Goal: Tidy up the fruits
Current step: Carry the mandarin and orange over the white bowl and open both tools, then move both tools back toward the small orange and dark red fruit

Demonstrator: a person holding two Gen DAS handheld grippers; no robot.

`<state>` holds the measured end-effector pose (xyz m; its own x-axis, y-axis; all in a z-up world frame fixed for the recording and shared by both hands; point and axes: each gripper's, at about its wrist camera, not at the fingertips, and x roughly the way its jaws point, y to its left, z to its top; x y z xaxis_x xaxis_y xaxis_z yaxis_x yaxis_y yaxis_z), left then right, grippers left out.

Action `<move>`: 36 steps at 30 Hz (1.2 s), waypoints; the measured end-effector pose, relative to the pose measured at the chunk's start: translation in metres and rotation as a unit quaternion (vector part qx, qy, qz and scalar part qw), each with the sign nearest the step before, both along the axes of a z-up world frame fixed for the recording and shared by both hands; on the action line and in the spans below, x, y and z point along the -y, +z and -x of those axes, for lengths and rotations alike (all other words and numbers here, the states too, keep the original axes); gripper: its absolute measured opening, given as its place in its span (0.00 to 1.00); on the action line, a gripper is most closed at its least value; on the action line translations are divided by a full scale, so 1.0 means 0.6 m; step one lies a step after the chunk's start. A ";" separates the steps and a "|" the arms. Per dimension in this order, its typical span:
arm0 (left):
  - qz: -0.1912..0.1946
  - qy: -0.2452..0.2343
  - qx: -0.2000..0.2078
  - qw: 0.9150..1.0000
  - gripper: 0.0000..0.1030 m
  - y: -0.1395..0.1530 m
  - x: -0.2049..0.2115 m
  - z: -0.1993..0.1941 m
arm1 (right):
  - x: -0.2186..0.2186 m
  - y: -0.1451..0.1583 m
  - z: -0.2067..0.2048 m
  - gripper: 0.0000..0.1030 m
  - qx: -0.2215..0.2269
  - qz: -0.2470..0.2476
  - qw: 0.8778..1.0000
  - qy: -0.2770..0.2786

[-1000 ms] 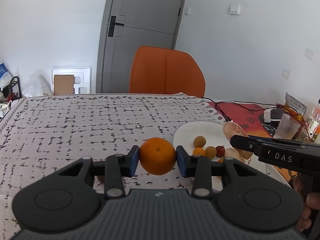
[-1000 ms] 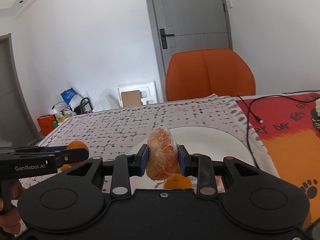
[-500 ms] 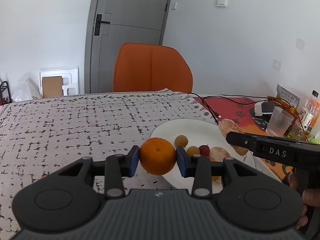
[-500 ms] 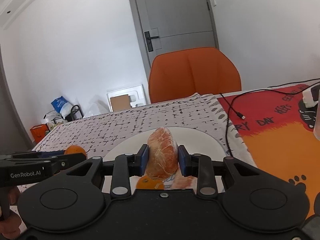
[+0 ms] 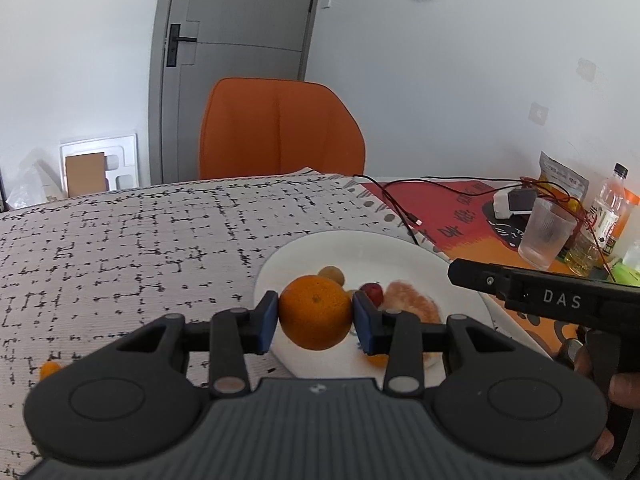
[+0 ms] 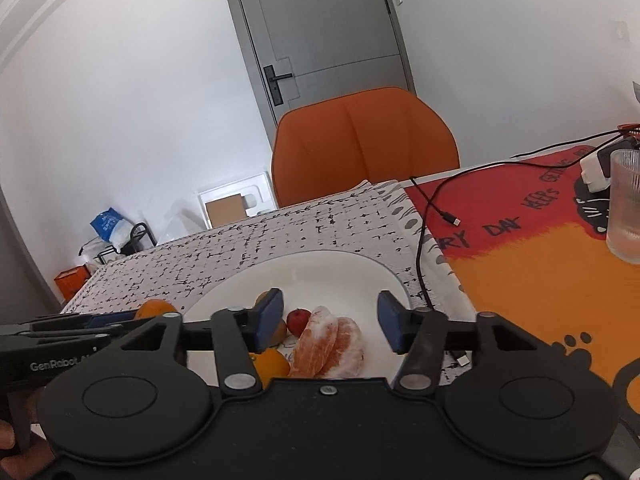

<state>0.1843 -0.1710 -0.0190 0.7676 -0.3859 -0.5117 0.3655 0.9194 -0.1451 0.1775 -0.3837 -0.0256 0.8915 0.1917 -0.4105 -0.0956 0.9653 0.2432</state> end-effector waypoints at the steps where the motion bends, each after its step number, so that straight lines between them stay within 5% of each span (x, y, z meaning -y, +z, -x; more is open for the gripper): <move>1: 0.000 -0.003 -0.001 1.000 0.38 0.000 0.003 0.000 | 0.002 0.000 0.002 0.56 0.000 -0.001 1.000 -0.001; 12: -0.010 0.007 0.006 1.000 0.43 0.007 -0.003 0.003 | 0.006 -0.006 0.009 0.73 -0.006 -0.004 1.000 -0.004; 21: -0.018 0.046 0.014 0.999 0.64 0.009 -0.050 0.015 | -0.020 -0.004 0.013 0.95 0.017 0.005 1.000 -0.001; 36: -0.025 0.119 0.020 0.992 0.76 0.009 -0.141 0.029 | -0.072 0.002 0.010 1.00 0.015 0.000 0.999 0.034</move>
<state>0.1671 -0.0867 -0.0139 0.8540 -0.1667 -0.4928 0.1424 0.9860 -0.0868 0.1715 -0.3402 -0.0242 0.8882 0.2525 -0.3837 -0.1687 0.9563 0.2387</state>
